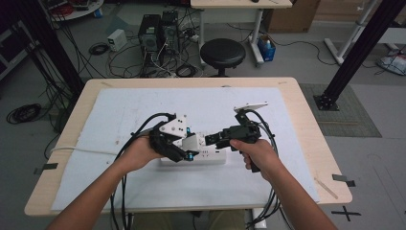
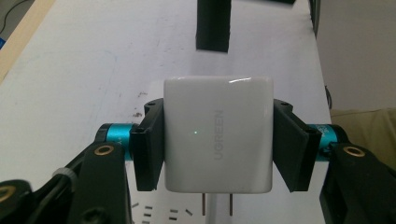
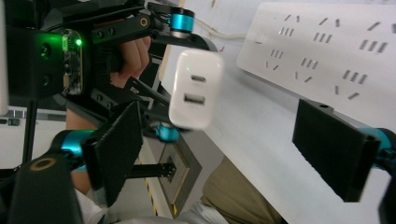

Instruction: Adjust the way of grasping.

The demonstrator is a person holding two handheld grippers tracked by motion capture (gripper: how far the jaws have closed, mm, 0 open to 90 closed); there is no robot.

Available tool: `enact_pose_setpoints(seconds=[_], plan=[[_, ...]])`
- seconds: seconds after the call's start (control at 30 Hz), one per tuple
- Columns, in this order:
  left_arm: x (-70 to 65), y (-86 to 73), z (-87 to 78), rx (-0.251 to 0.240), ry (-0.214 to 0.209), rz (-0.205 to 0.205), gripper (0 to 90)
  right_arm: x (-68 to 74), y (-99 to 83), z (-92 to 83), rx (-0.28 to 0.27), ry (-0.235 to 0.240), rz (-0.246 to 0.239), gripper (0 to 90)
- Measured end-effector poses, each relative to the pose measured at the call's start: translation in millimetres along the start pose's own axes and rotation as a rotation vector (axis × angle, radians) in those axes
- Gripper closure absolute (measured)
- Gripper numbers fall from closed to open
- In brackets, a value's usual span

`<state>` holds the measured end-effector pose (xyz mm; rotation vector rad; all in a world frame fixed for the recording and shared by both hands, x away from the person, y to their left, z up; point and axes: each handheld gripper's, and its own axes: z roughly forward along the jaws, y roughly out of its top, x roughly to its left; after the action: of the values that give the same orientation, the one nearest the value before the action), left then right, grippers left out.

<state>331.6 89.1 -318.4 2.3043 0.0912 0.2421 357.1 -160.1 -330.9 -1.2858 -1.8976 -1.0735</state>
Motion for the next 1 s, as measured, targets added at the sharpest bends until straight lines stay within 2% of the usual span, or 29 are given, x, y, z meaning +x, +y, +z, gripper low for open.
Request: enact_pose_setpoints(seconds=[0.03,0.1,0.3,0.37,0.5,0.53,0.7,0.83,0.87,0.93,1.0], plan=[[-0.1,1.1,1.1,0.0,-0.002,0.007,42.3,0.4,0.9,2.7,-0.001,0.0,-0.002,17.5],[-1.6,3.1,3.2,-0.001,-0.004,0.007,42.3,0.0,3.0,8.6,0.009,0.016,-0.008,25.8],[-3.2,6.5,8.2,0.008,-0.011,0.024,42.3,-1.2,4.2,16.8,0.028,0.013,-0.008,28.5],[-3.7,7.4,9.4,0.006,-0.009,0.028,42.3,-1.1,4.1,19.7,0.034,0.01,-0.006,33.8],[-5.4,8.9,10.4,0.007,-0.008,0.04,42.3,-1.9,4.3,25.0,0.038,0.009,-0.005,38.3],[-5.8,9.2,10.4,0.009,-0.005,0.042,42.3,-3.1,4.5,26.7,0.034,0.016,-0.007,42.2],[-6.9,9.6,9.9,0.007,0.011,0.05,42.3,-5.5,4.7,27.7,0.034,0.04,-0.002,49.7],[-7.5,9.8,11.3,0.023,0.021,0.078,42.3,-8.0,5.1,29.0,0.047,0.065,0.032,54.4],[-8.2,9.7,12.1,0.027,0.026,0.081,42.3,-9.2,5.2,29.4,0.053,0.075,0.048,58.8],[-8.8,10.0,13.1,0.029,0.035,0.093,42.3,-9.8,5.1,29.7,0.048,0.073,0.043,60.0],[-9.4,10.2,13.5,0.033,0.044,0.102,42.3,-11.3,5.0,29.9,0.049,0.073,0.057,61.5]])
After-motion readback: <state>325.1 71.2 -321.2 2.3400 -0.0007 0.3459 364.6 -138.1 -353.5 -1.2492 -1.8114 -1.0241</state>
